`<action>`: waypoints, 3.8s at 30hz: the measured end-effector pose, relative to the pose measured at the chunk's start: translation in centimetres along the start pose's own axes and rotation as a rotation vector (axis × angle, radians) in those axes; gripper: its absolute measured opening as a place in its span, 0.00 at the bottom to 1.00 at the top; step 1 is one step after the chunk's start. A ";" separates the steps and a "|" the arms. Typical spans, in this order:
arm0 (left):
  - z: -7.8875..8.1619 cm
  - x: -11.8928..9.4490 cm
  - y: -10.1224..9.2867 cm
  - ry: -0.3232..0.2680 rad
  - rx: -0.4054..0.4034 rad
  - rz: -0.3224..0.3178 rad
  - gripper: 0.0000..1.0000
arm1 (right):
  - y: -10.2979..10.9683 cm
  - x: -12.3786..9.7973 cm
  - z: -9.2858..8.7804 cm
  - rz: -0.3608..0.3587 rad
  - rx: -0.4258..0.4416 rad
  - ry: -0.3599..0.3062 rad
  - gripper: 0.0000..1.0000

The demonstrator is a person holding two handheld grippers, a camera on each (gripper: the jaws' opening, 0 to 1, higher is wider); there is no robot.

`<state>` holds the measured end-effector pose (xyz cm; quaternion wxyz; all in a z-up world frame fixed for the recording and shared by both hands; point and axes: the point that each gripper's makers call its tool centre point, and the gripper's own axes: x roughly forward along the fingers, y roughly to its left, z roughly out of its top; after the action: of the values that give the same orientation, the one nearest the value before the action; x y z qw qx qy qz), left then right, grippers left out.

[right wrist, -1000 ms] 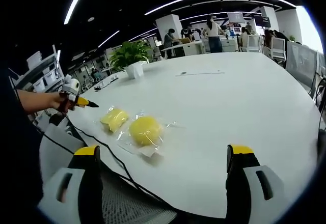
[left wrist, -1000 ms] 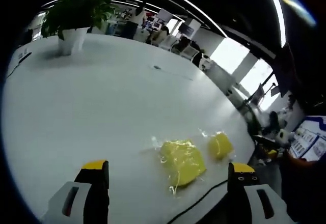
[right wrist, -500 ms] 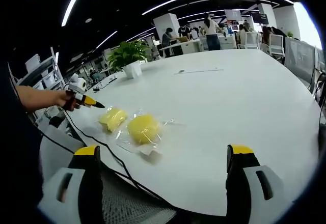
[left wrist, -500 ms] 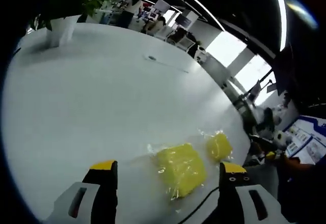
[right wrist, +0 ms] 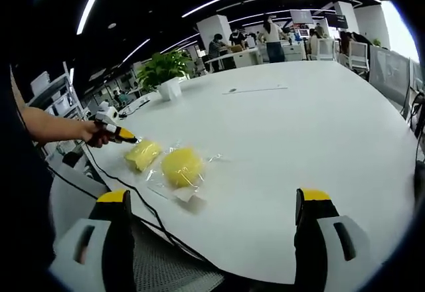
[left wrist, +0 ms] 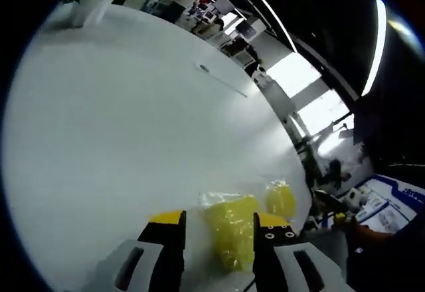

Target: Compare the silicone blocks by pressing each to a similar depth, holding the contact briefly, and releasing to observe deformation and rebound differences across the visible hardness samples.

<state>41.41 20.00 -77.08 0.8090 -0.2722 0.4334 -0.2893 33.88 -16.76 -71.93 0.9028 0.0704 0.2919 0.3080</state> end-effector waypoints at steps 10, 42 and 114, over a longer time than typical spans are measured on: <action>0.2 0.7 0.4 -0.019 -0.056 -0.011 0.18 | -0.6 -0.3 0.1 -0.009 -0.005 0.010 0.96; -0.4 1.1 0.3 -0.020 0.025 0.007 0.00 | 1.3 0.0 0.2 -0.014 0.016 -0.010 0.96; 10.1 -10.2 -17.2 -0.466 0.408 -0.131 0.00 | 1.5 -0.8 5.8 0.052 -0.160 -0.094 0.96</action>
<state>41.45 17.31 -54.81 0.9040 -0.1906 0.1508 -0.3517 35.86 -15.79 -66.36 0.9099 0.0199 0.2215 0.3502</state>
